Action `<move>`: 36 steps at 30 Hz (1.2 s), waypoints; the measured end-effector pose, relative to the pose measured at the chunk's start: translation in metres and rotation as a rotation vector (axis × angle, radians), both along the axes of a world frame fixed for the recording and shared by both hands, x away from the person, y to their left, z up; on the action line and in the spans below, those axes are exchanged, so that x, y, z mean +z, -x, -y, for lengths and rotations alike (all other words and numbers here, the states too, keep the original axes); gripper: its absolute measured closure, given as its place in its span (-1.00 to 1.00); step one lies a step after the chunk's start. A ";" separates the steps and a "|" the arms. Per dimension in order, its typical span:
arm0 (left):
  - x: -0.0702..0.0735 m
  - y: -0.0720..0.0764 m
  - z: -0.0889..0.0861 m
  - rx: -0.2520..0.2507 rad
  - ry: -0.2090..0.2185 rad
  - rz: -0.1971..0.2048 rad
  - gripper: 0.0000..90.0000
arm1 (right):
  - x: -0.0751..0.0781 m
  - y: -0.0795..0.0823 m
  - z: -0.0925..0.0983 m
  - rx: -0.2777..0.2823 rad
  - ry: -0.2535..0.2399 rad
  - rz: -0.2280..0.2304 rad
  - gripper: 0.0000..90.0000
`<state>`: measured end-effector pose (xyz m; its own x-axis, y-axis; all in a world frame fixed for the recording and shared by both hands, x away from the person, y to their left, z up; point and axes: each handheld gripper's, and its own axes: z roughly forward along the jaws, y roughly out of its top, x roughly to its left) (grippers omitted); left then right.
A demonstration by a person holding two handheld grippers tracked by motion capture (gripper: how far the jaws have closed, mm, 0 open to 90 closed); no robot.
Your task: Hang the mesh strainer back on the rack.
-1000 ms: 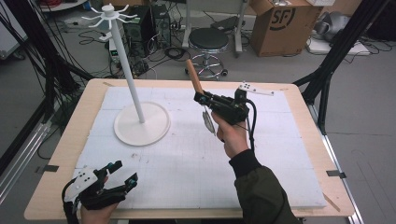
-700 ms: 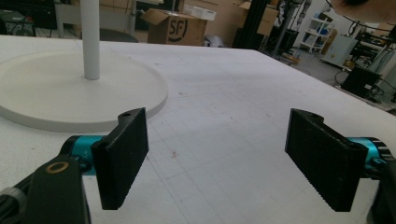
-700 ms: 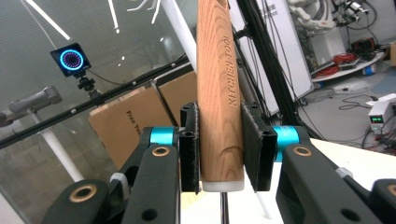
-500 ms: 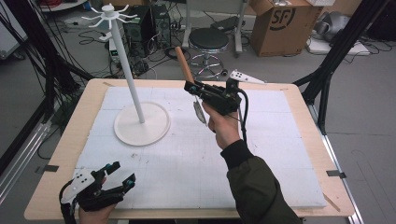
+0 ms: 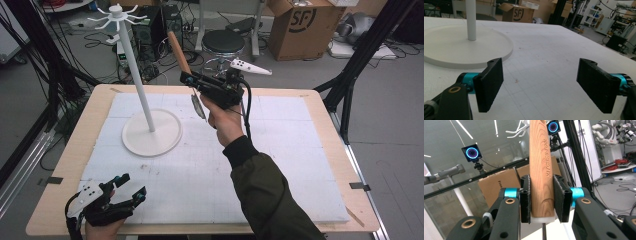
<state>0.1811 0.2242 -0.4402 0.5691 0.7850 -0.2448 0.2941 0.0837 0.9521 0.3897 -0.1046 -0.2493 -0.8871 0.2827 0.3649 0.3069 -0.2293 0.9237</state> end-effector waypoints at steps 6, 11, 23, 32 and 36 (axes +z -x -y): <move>0.000 0.003 -0.002 0.003 -0.007 0.003 -0.51 | 0.004 -0.013 -0.010 0.009 -0.008 -0.010 0.58; 0.000 0.004 -0.005 0.011 0.000 0.000 -0.51 | 0.011 -0.023 -0.017 0.005 -0.039 -0.016 0.58; 0.000 0.005 -0.007 0.013 -0.004 -0.001 -0.50 | 0.024 -0.044 -0.037 -0.003 -0.049 -0.020 0.58; 0.000 0.007 -0.010 0.022 0.008 0.001 -0.50 | 0.029 -0.048 -0.059 0.005 -0.015 -0.016 0.58; 0.001 0.008 -0.010 0.019 0.008 0.005 -0.50 | 0.028 -0.048 -0.062 0.005 -0.008 -0.027 0.58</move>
<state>0.1727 0.2346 -0.4397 0.5555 0.7937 -0.2480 0.2873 0.0967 0.9529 0.4380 -0.0430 -0.2218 -0.8782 0.2758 0.3908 0.3327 -0.2348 0.9133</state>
